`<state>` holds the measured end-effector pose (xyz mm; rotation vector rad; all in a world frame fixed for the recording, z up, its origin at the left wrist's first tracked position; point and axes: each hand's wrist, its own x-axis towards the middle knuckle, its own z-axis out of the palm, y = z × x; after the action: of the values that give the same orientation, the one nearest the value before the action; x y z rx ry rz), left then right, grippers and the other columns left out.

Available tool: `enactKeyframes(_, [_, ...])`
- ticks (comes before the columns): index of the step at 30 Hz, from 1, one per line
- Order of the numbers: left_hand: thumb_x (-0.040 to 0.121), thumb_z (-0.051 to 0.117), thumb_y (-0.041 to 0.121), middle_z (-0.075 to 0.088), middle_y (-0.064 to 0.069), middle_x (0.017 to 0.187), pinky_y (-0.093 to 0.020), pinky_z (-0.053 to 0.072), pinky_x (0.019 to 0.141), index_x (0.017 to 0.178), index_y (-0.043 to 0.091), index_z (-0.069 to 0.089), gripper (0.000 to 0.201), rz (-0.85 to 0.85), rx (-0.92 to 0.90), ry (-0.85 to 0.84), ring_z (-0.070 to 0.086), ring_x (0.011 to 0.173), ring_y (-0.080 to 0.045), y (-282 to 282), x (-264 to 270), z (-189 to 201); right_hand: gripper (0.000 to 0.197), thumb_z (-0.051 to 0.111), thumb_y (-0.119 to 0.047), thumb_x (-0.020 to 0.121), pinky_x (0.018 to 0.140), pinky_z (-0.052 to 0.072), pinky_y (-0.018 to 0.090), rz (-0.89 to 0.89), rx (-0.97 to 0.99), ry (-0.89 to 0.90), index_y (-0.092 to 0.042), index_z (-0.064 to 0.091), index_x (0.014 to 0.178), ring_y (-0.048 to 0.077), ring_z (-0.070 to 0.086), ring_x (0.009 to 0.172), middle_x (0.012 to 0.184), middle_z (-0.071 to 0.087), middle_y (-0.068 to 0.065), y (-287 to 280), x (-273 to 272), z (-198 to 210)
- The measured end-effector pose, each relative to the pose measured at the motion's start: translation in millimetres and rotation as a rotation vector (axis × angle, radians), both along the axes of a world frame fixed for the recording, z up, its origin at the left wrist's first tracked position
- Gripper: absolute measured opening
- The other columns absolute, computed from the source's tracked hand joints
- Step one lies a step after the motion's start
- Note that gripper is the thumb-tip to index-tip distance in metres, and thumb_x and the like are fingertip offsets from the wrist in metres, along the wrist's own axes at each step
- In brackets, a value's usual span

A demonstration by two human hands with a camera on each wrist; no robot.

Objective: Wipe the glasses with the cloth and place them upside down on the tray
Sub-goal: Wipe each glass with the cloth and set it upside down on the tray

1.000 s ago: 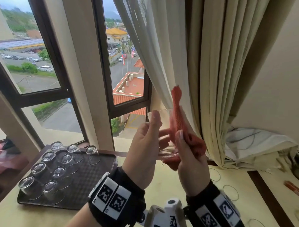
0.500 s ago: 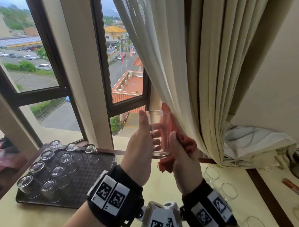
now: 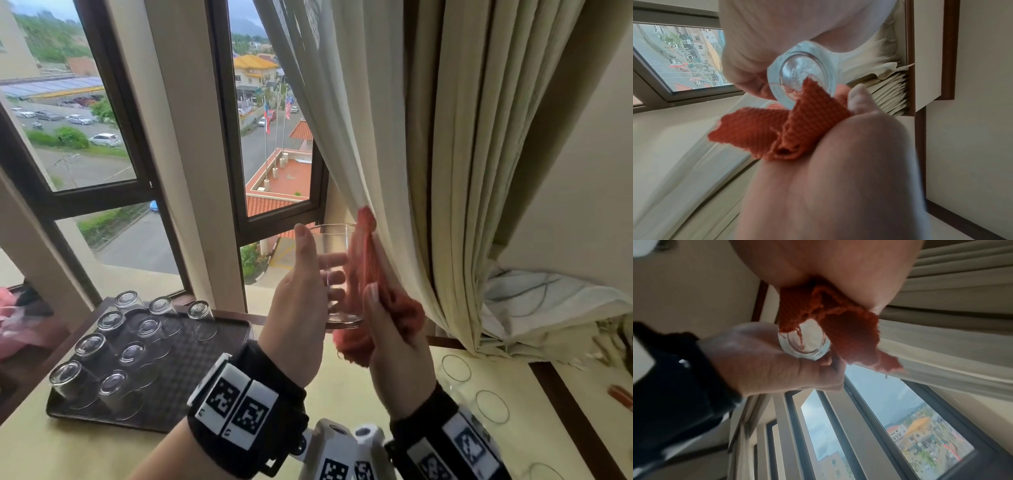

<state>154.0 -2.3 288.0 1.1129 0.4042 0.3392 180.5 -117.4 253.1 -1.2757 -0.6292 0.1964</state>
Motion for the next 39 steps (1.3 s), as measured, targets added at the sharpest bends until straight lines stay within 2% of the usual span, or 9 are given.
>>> enactKeyframes(2, [0.092, 0.035, 0.086, 0.066, -0.016, 0.098, -0.046, 0.058, 0.08, 0.108, 0.009, 0.077, 0.089, 0.016, -0.035, 0.003, 0.066, 0.087, -0.033, -3, 0, 1, 0.045, 0.052, -0.038, 0.1, 0.055, 0.055, 0.026, 0.024, -0.008, -0.095, -0.058, 0.057, 0.14, 0.006, 0.068, 0.073, 0.1, 0.074, -0.004, -3, 0, 9])
enactKeyframes(6, [0.075, 0.045, 0.094, 0.082, -0.003, 0.109, -0.044, 0.061, 0.092, 0.121, 0.019, 0.076, 0.094, 0.03, -0.019, -0.042, 0.079, 0.1, -0.023, 4, -3, 10, 0.051, 0.053, -0.03, 0.104, 0.069, 0.059, 0.028, 0.109, -0.092, -0.233, -0.059, 0.049, 0.147, -0.002, 0.056, 0.107, 0.154, 0.048, -0.027, -14, -22, -7])
enactKeyframes(8, [0.068, 0.063, 0.09, 0.082, -0.008, 0.111, -0.039, 0.065, 0.085, 0.129, 0.019, 0.069, 0.094, 0.046, 0.007, -0.064, 0.081, 0.091, -0.016, 11, -3, 12, 0.046, 0.057, -0.041, 0.102, 0.077, 0.058, 0.032, 0.105, -0.123, -0.188, -0.061, 0.052, 0.143, 0.003, 0.059, 0.101, 0.14, 0.06, -0.017, -18, -30, -23])
enactKeyframes(11, [0.058, 0.079, 0.085, 0.073, -0.015, 0.115, -0.028, 0.062, 0.064, 0.139, 0.012, 0.059, 0.111, 0.071, 0.044, -0.068, 0.076, 0.068, -0.012, 13, -2, 13, 0.052, 0.056, -0.052, 0.096, 0.056, 0.05, 0.032, 0.096, -0.138, -0.038, -0.058, 0.048, 0.148, 0.031, 0.067, 0.075, 0.104, 0.068, 0.017, -16, -26, -29])
enactKeyframes(17, [0.086, 0.056, 0.08, 0.076, -0.011, 0.1, -0.046, 0.06, 0.093, 0.125, 0.011, 0.07, 0.08, 0.03, 0.02, -0.011, 0.075, 0.094, -0.025, -10, -3, 4, 0.034, 0.056, -0.037, 0.098, 0.055, 0.056, 0.028, -0.029, 0.026, 0.074, -0.041, 0.072, 0.128, 0.026, 0.072, 0.071, 0.09, 0.078, 0.005, -7, 7, 8])
enactKeyframes(24, [0.102, 0.037, 0.076, 0.084, -0.001, 0.097, -0.042, 0.058, 0.099, 0.105, 0.022, 0.08, 0.07, 0.095, -0.043, 0.01, 0.079, 0.099, -0.017, -3, 2, 8, 0.052, 0.052, -0.028, 0.102, 0.055, 0.054, 0.023, 0.108, -0.117, -0.221, -0.06, 0.052, 0.143, -0.006, 0.06, 0.099, 0.161, 0.04, -0.024, -20, -22, -6])
enactKeyframes(30, [0.095, 0.035, 0.083, 0.072, -0.015, 0.094, -0.037, 0.061, 0.067, 0.117, 0.007, 0.074, 0.088, 0.026, 0.01, 0.064, 0.071, 0.079, -0.024, 6, 5, -5, 0.046, 0.056, -0.04, 0.1, 0.059, 0.053, 0.042, 0.028, -0.05, 0.048, -0.048, 0.057, 0.146, 0.036, 0.062, 0.077, 0.104, 0.065, 0.032, -10, -7, -23])
enactKeyframes(34, [0.097, 0.034, 0.083, 0.074, -0.015, 0.094, -0.042, 0.057, 0.08, 0.107, 0.012, 0.078, 0.084, 0.033, 0.04, 0.04, 0.07, 0.088, -0.029, -5, 6, -7, 0.041, 0.053, -0.036, 0.104, 0.068, 0.06, 0.028, 0.005, 0.021, 0.002, -0.037, 0.062, 0.144, 0.011, 0.076, 0.093, 0.105, 0.079, -0.005, -2, 12, 10])
enactKeyframes(39, [0.1, 0.033, 0.079, 0.083, -0.006, 0.098, -0.036, 0.056, 0.08, 0.099, 0.02, 0.082, 0.076, 0.067, -0.001, 0.027, 0.081, 0.093, -0.018, 8, 5, 4, 0.054, 0.051, -0.028, 0.105, 0.076, 0.056, 0.034, 0.086, -0.132, -0.291, -0.056, 0.046, 0.15, 0.003, 0.051, 0.11, 0.162, 0.039, -0.026, -11, -9, -10])
